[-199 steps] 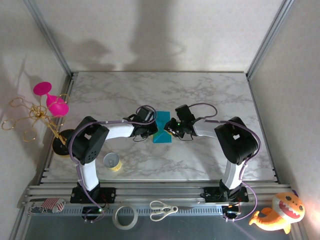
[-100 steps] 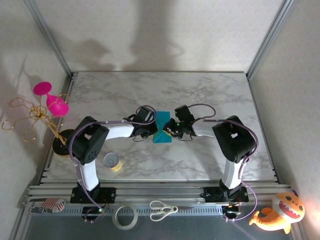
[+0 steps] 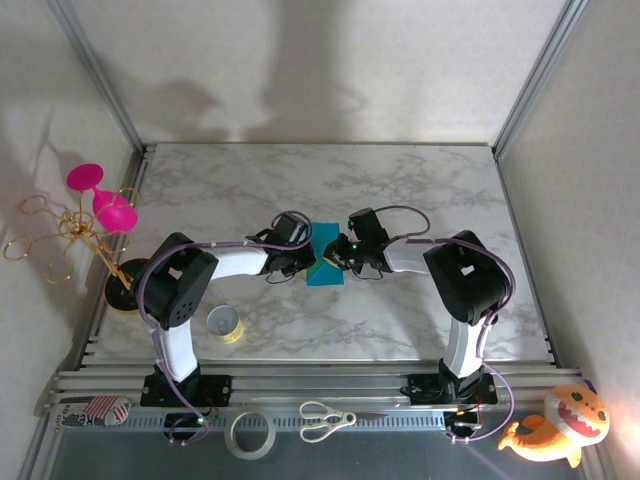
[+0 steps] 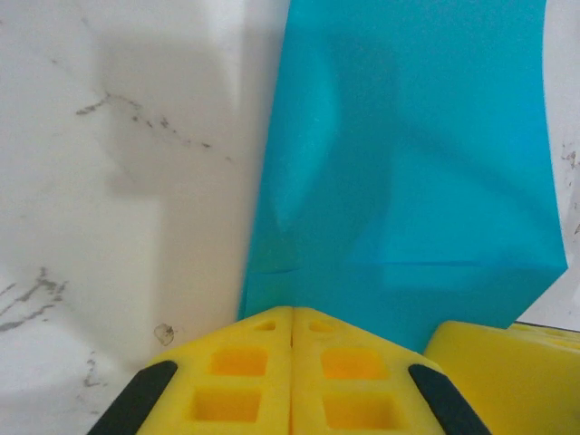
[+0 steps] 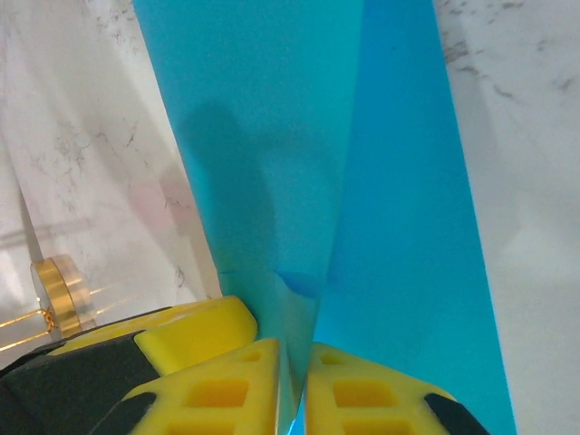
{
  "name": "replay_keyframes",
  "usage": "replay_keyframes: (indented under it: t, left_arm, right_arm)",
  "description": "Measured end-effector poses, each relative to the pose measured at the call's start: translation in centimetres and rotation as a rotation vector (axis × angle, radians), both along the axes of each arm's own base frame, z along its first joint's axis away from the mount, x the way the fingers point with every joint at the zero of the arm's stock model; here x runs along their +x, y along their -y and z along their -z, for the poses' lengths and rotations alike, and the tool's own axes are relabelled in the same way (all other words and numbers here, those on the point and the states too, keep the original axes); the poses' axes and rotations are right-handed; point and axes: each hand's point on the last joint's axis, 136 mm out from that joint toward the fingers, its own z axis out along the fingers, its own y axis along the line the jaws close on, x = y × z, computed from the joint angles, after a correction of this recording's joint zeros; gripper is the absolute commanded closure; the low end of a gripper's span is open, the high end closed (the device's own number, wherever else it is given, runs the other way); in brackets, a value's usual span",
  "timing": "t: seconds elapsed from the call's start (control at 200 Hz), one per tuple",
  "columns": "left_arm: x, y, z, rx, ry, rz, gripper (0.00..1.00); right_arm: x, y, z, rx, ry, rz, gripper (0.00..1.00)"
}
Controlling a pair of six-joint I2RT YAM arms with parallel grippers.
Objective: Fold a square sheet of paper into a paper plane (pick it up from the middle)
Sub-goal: Pick up the paper from the center of the table, then turn over the paper at the center of the table.
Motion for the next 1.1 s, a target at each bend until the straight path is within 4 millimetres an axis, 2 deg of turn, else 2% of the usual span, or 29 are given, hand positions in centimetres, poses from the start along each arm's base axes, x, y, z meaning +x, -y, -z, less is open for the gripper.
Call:
replay_keyframes:
  t: [0.115,0.22,0.31,0.366,0.461,0.571,0.676,0.791,0.956,1.102]
  left_arm:
    - [-0.1,-0.1,-0.1,-0.006,0.001,-0.007,0.92]
    - [-0.6,-0.7,-0.8,-0.019,0.005,-0.029,0.84]
    - [-0.6,-1.9,-3.0,-0.055,0.047,-0.061,0.79]
    - [-0.3,-3.0,-4.9,-0.093,0.092,-0.094,0.71]
    - [0.3,-4.8,-8.5,-0.178,0.182,-0.138,0.59]
    - [0.4,-5.5,-11.6,-0.279,0.267,-0.140,0.38]
    - [-0.5,-4.8,-12.7,-0.389,0.298,-0.100,0.22]
    - [-1.7,-3.7,-13.0,-0.519,0.298,-0.062,0.10]
    - [-2.2,-2.2,-15.1,-0.658,0.337,0.001,0.05]
    - [-2.4,-1.2,-16.8,-0.727,0.374,0.053,0.12]
  right_arm:
    - [0.0,-0.2,0.1,0.012,-0.006,0.000,0.95]
    - [0.1,-0.3,0.0,0.019,0.009,-0.003,0.99]
    - [0.2,-0.2,-0.5,0.032,0.041,-0.007,1.00]
    - [0.2,-0.1,-1.1,0.043,0.067,-0.013,1.00]
    - [0.7,0.2,-3.5,0.081,0.147,-0.027,1.00]
    - [2.0,0.5,-7.8,0.156,0.272,-0.051,1.00]
    - [2.5,0.5,-11.4,0.243,0.364,-0.085,1.00]
    - [2.0,-0.1,-13.6,0.321,0.410,-0.140,1.00]
    - [1.0,-1.1,-15.6,0.421,0.419,-0.203,0.99]
    - [0.4,-1.6,-17.2,0.495,0.417,-0.234,0.98]
